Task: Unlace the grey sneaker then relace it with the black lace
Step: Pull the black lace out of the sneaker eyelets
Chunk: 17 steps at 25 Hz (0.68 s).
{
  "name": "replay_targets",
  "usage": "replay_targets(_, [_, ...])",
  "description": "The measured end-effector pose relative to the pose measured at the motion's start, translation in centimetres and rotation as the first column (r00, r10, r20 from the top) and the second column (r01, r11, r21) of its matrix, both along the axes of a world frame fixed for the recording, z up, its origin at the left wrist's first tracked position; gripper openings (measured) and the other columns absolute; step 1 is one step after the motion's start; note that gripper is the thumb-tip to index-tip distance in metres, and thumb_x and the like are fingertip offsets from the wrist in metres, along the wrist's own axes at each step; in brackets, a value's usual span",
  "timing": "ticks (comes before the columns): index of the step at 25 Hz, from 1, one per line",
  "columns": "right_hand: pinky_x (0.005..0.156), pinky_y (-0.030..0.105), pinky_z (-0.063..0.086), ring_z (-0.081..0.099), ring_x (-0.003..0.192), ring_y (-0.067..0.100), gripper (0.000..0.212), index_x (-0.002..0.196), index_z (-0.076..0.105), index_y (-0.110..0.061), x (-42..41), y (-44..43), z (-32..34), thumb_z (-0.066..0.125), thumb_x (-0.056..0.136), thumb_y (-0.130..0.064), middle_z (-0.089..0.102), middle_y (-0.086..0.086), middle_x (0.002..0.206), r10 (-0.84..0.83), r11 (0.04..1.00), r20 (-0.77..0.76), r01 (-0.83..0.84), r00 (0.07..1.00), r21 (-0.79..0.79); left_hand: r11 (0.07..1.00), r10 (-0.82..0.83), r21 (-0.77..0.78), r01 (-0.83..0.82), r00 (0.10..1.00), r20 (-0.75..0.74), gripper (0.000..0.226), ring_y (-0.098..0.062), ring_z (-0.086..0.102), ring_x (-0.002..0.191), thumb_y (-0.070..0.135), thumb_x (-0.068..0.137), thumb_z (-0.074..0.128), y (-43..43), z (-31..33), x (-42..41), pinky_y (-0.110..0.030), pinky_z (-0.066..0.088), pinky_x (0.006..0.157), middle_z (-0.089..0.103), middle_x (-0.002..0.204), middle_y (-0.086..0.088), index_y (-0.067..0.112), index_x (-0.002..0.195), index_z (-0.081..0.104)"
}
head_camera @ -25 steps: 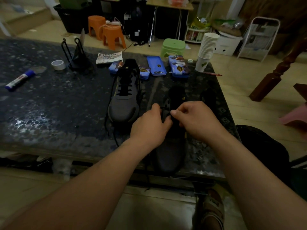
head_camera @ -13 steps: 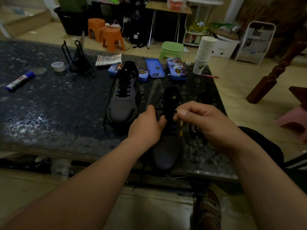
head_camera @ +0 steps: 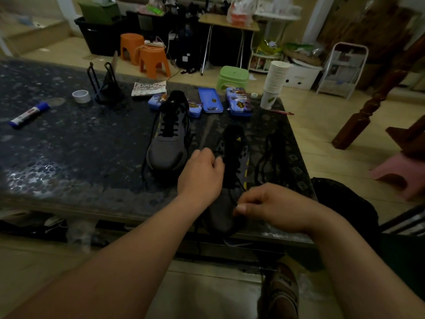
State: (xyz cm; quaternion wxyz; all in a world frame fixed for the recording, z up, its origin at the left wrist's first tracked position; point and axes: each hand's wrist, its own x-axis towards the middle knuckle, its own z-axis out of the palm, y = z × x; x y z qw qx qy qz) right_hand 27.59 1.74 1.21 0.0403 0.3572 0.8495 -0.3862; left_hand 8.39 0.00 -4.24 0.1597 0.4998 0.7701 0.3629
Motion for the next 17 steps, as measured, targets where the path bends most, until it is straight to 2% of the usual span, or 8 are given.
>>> replay_targets(2, [0.092,0.033,0.055,0.068,0.091,0.001,0.017,0.104,0.079,-0.031,-0.8,0.2,-0.5,0.063,0.102,-0.036,0.075,-0.013,0.096,0.007,0.999,0.029,-0.008,1.000,0.042,0.998,-0.059,-0.036,0.059,0.998,-0.002,0.042,-0.028,0.061,0.087,0.051,0.106,0.041,-0.2,0.3,0.8,-0.039,0.043,0.069,0.063,0.089,-0.005,0.022,0.077,0.051])
replay_targets(4, [0.078,0.030,0.052,0.066,0.080,0.005,0.022,0.099,0.078,-0.023,-1.8,0.2,-0.1,0.060,0.103,-0.036,0.073,-0.013,0.086,-0.041,0.999,-0.041,0.040,0.998,-0.021,0.995,-0.086,-0.042,0.085,0.996,-0.004,0.043,-0.024,0.061,0.077,0.050,0.104,0.049,-0.3,0.6,1.0,-0.036,0.038,0.062,0.060,0.074,0.002,0.023,0.070,0.050])
replay_targets(6, [0.076,0.034,0.049,0.064,0.079,0.011,0.027,0.095,0.075,-0.013,-2.6,1.0,-0.1,0.056,0.104,-0.030,0.070,-0.006,0.084,-0.238,0.970,-0.187,0.242,0.953,-0.001,0.996,-0.085,0.022,0.084,0.996,0.015,0.040,-0.022,0.059,0.071,0.041,0.101,0.057,-0.5,1.2,0.7,-0.035,0.036,0.059,0.056,0.066,0.004,0.021,0.067,0.050])
replay_targets(8, [0.084,0.039,0.054,0.071,0.090,0.019,0.027,0.100,0.077,-0.013,-3.5,2.3,-0.2,0.053,0.103,-0.025,0.076,0.001,0.095,-0.480,0.874,-0.322,0.475,0.816,-0.102,0.985,-0.136,0.109,0.132,0.990,0.037,0.037,-0.017,0.056,0.065,0.035,0.098,0.061,-1.3,1.8,0.8,-0.035,0.038,0.057,0.056,0.064,0.004,0.022,0.065,0.051])
replay_targets(9, [0.083,0.039,0.055,0.072,0.091,0.024,0.029,0.103,0.077,-0.011,-4.0,2.8,-0.3,0.052,0.103,-0.025,0.078,0.006,0.097,-0.558,0.830,-0.340,0.513,0.757,-0.219,0.970,-0.204,0.140,0.199,0.979,0.024,0.036,-0.014,0.055,0.064,0.034,0.096,0.064,-1.9,2.0,1.1,-0.034,0.038,0.057,0.055,0.064,0.006,0.024,0.064,0.051])
replay_targets(11, [0.071,0.033,0.053,0.070,0.079,0.026,0.031,0.103,0.076,-0.003,-4.9,3.5,-0.5,0.057,0.104,-0.028,0.076,0.012,0.090,-0.606,0.791,-0.327,0.505,0.725,-0.345,0.905,-0.394,0.154,0.396,0.918,-0.043,0.033,-0.012,0.054,0.069,0.031,0.092,0.067,-3.1,1.9,1.7,-0.033,0.038,0.061,0.054,0.069,0.010,0.028,0.064,0.050])
replay_targets(14, [0.059,0.023,0.051,0.062,0.070,0.018,0.019,0.093,0.074,-0.002,-6.0,3.5,-1.4,0.067,0.099,-0.018,0.069,0.009,0.077,-0.601,0.798,-0.353,0.513,0.717,-0.317,0.805,-0.581,0.077,0.588,0.808,-0.096,0.025,-0.015,0.056,0.084,0.030,0.092,0.064,-3.4,0.9,1.6,-0.033,0.045,0.073,0.059,0.080,0.007,0.023,0.069,0.057])
replay_targets(17, [0.070,0.031,0.052,0.063,0.076,0.021,0.020,0.094,0.076,-0.004,-5.8,3.4,-1.7,0.066,0.100,-0.020,0.074,0.018,0.085,-0.601,0.799,-0.372,0.522,0.707,-0.297,0.911,-0.412,0.058,0.409,0.893,0.179,0.024,-0.007,0.053,0.066,0.019,0.096,0.057,-2.3,1.4,0.9,-0.030,0.040,0.061,0.058,0.072,0.006,0.018,0.072,0.057])
